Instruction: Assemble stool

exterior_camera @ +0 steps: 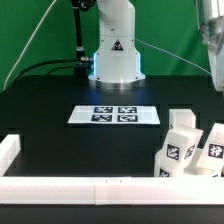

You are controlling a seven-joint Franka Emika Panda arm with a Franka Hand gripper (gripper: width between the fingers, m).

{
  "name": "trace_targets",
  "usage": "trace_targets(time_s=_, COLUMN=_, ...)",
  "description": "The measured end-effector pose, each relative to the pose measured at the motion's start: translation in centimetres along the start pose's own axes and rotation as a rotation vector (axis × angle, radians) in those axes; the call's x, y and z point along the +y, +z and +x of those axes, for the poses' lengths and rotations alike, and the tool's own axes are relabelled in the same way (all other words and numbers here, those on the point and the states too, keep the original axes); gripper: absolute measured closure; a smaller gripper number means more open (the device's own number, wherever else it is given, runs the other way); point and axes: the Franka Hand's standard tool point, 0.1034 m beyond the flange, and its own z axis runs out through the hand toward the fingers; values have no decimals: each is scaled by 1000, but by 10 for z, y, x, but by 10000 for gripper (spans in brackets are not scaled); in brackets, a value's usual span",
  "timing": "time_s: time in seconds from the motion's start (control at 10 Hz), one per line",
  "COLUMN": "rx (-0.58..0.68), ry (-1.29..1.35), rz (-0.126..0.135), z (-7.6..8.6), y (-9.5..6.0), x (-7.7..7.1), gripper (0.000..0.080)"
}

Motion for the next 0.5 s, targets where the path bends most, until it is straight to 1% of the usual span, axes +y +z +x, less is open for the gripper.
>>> trace_targets(time_s=0.1, rx=2, ry=-120, rz=-14, z=-7, y=0, x=0, gripper=151)
trace_targets(time_s=0.4, rx=13, ry=-315, rz=-15, z=-4, y=1, x=0, gripper=151)
trace_targets(time_s=0.5, rx=13, ry=-334, rz=-15, z=-3, y=1, x=0, gripper=151)
